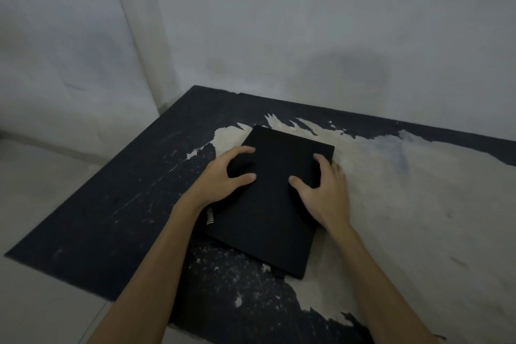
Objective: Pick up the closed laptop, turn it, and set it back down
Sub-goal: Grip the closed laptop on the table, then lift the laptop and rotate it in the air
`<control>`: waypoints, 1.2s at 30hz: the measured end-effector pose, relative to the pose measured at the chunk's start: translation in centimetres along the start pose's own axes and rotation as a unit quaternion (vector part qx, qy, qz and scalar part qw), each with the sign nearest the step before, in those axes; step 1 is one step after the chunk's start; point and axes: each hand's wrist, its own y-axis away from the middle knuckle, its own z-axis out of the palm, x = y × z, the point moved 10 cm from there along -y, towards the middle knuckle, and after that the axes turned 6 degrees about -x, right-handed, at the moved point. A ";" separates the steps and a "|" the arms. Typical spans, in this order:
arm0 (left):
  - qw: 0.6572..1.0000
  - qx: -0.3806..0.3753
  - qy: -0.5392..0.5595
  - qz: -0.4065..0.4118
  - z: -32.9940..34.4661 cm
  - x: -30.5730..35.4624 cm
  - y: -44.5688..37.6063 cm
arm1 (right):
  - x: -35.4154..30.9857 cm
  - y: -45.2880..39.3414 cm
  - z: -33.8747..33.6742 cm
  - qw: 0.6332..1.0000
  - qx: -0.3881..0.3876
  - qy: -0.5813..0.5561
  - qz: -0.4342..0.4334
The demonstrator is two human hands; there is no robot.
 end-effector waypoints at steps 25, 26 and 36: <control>0.965 0.084 0.241 0.063 -0.5 2.5 1.4 | -0.6 -0.3 -3.4 0.921 0.027 -0.387 -0.031; 0.963 0.084 0.247 0.063 -0.4 2.7 1.3 | -0.6 -0.3 -3.9 0.917 0.028 -0.396 -0.036; 0.987 0.145 0.009 0.066 -1.8 9.3 -1.3 | -0.3 0.0 -8.7 0.912 -0.016 -0.403 -0.075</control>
